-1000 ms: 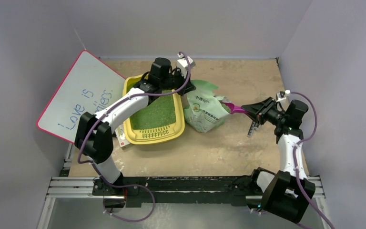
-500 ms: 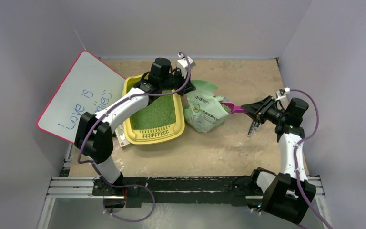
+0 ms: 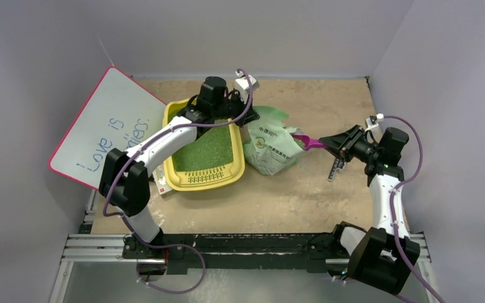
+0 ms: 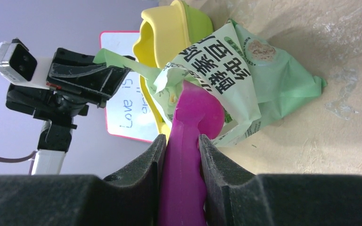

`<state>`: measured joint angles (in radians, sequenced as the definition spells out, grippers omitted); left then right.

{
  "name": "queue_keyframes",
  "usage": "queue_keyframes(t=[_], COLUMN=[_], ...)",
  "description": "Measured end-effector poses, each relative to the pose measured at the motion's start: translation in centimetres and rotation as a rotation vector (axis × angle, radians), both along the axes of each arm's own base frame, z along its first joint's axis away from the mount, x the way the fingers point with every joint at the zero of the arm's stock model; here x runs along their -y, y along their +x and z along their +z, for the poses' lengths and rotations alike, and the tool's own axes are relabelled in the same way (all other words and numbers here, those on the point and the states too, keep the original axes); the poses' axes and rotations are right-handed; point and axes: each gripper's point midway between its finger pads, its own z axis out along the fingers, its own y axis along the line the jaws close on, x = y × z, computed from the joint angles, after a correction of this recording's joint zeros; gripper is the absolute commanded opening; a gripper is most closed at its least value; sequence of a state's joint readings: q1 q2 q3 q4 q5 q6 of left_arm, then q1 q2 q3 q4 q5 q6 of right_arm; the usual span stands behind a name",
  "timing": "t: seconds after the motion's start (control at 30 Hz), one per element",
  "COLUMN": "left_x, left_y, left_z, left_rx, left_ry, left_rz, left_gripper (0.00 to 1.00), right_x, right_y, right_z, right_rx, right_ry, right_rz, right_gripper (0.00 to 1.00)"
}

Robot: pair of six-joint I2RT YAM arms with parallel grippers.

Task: Fill the litter box with clean litter
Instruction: 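Scoop the cat litter from the cat litter bag.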

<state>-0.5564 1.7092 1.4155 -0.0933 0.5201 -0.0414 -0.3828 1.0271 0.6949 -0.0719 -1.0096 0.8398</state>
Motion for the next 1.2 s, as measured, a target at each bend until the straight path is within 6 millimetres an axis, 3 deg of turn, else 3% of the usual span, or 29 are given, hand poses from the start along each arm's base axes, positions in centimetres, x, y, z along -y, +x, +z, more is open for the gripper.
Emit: queue_keyframes(t=[0.3,0.57,1.2], left_x=[0.0,0.0,0.0], left_y=[0.0,-0.1,0.0], left_z=[0.0,-0.1,-0.1], left_rx=[0.000,-0.003,-0.002], left_ry=[0.000,0.002,0.002], left_rz=[0.000,0.000,0.000], left_gripper=[0.00,0.00,0.00], right_x=[0.1,0.5,2.1], right_y=[-0.2,-0.8,-0.9], right_z=[0.5,-1.0,0.8], right_rx=[0.010,-0.043,0.012], right_ry=[0.054,0.192,0.079], right_rz=[0.009,-0.032,-0.077], right_gripper=[0.00,0.00,0.00])
